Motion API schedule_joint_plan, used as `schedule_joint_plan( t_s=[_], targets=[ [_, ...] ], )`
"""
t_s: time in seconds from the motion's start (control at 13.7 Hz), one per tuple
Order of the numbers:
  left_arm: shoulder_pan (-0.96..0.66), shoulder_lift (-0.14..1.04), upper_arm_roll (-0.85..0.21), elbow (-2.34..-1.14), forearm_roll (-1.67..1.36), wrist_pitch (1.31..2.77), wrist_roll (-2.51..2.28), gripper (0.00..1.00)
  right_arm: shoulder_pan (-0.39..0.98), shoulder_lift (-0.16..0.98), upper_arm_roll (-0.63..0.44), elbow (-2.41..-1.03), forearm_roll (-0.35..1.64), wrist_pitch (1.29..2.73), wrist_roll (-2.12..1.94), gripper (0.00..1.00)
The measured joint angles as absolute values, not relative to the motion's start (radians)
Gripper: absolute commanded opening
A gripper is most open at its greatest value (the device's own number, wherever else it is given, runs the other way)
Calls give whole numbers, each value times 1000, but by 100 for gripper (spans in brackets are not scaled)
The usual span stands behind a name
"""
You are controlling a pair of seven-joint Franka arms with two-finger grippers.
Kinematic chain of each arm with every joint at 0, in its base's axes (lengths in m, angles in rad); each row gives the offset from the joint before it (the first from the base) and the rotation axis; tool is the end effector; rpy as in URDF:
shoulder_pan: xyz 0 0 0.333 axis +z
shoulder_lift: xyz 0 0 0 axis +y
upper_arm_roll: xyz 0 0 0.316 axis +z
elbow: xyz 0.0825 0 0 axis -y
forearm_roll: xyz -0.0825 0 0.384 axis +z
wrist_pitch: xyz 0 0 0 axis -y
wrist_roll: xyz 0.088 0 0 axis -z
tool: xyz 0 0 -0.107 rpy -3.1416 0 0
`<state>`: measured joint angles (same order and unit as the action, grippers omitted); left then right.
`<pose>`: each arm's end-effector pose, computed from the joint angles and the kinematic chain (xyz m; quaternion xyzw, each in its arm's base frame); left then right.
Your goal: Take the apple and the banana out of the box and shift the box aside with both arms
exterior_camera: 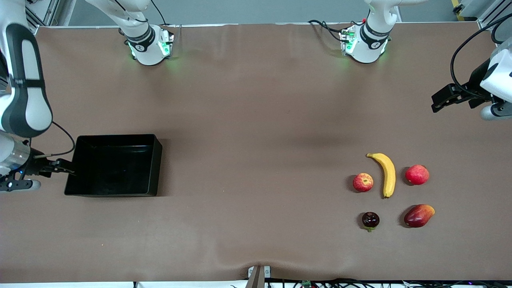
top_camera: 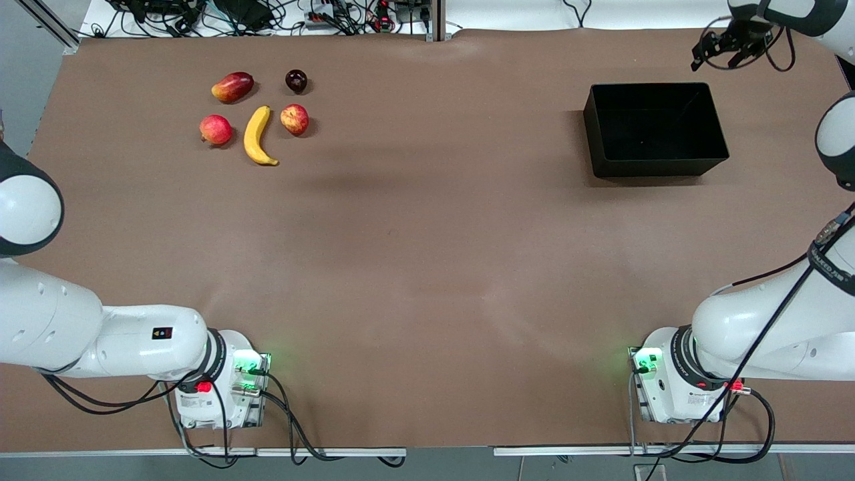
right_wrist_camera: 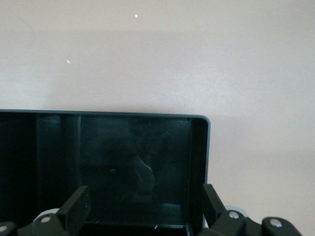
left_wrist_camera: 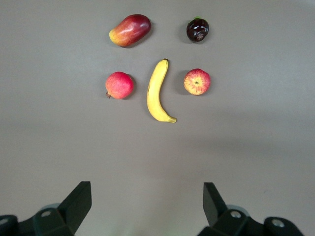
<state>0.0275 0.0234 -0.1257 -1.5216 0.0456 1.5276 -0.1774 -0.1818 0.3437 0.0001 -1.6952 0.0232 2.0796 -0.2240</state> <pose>0.5556 -0.0488 0.6310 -0.9989 -0.0404 0.0056 0.0223 0.6458 -0.1175 0.3998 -0.9996 -0.0157 -0.0220 0.0059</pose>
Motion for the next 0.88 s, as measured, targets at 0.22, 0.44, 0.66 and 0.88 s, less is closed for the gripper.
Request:
schedule_joint_plan(
  t_s=[0.22, 0.44, 0.66, 0.88],
  targets=[
    [28, 23, -126, -1522, 46, 1526, -164, 100, -104, 245, 6, -1691, 8, 1931, -101, 100],
    [29, 23, -124, -1521, 46, 1525, -144, 100, -30, 138, 10, -1689, 7, 1815, -51, 100],
    [29, 23, -124, -1521, 46, 1525, -137, 100, -17, 52, 37, -1671, 7, 1707, -42, 100],
    [29, 23, -124, -1520, 46, 1525, -120, 100, -17, 4, 41, -1601, 7, 1557, -42, 100]
  ],
)
